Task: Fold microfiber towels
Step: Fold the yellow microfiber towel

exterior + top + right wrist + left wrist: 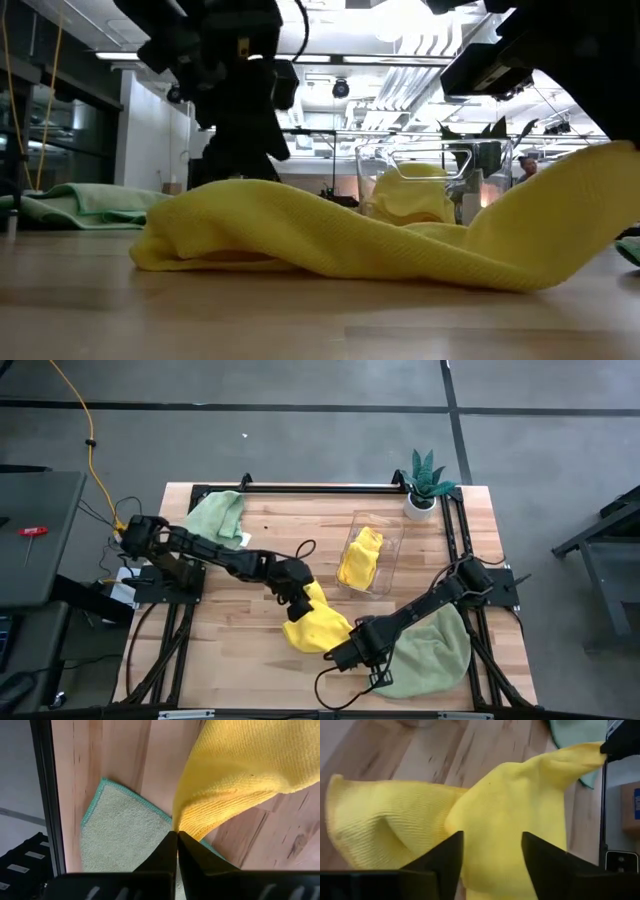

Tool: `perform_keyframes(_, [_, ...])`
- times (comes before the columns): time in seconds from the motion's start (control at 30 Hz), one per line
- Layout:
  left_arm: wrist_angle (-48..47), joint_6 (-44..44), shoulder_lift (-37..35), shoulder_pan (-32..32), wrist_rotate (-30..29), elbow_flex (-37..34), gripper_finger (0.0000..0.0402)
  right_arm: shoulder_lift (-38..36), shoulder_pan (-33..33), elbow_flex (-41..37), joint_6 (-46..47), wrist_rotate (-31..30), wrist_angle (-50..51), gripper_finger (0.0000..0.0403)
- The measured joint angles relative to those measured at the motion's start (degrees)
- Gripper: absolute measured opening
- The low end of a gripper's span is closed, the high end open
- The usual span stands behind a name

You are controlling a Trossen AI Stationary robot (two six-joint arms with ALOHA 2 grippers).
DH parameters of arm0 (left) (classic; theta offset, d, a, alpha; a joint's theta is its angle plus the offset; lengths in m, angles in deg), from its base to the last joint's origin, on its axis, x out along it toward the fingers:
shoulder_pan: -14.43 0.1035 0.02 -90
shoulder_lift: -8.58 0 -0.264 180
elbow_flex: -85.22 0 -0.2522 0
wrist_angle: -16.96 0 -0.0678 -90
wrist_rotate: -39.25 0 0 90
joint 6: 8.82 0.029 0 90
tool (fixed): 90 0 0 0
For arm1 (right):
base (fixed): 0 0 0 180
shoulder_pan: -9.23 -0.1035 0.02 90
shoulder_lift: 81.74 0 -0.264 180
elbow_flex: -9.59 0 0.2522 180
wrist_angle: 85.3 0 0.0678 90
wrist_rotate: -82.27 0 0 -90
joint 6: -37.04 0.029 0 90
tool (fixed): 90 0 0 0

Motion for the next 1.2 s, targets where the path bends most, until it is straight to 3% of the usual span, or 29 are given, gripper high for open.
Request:
perform_keyframes(0.17, [0.6, -2.1, 3.1, -0.3, 1.0, 0.0, 0.0230, 0.0, 0.0, 0.0, 0.0, 0.0, -0.4, 0.0000])
perform_keyframes(0.4, [0.6, -3.1, 3.4, -0.1, 1.7, 0.0, 0.0220, 0.0, 0.0, 0.0, 0.2, 0.1, -0.6, 0.0000])
perform_keyframes(0.57, [3.1, -2.5, 3.0, -0.1, 4.8, 0.0, 0.0160, 0.0, 0.0, 0.0, 0.1, 0.1, -1.1, 0.0000])
perform_keyframes(0.77, [3.5, 2.2, 3.0, -0.2, 6.0, 0.0, 0.0015, 0.0, 0.0, 0.0, 0.1, 0.1, -1.4, 0.0000])
perform_keyframes(1.0, [1.0, 5.2, -1.0, 1.2, 6.3, 0.0, 0.0003, 0.0, 0.4, 0.9, 0.1, -0.5, 1.2, 0.0000])
perform_keyframes(1.2, [-12.4, 13.3, -18.0, 7.3, 4.3, 1.6, 0.0001, 0.0, 3.6, 10.0, -3.0, -10.1, 11.3, 0.0000])
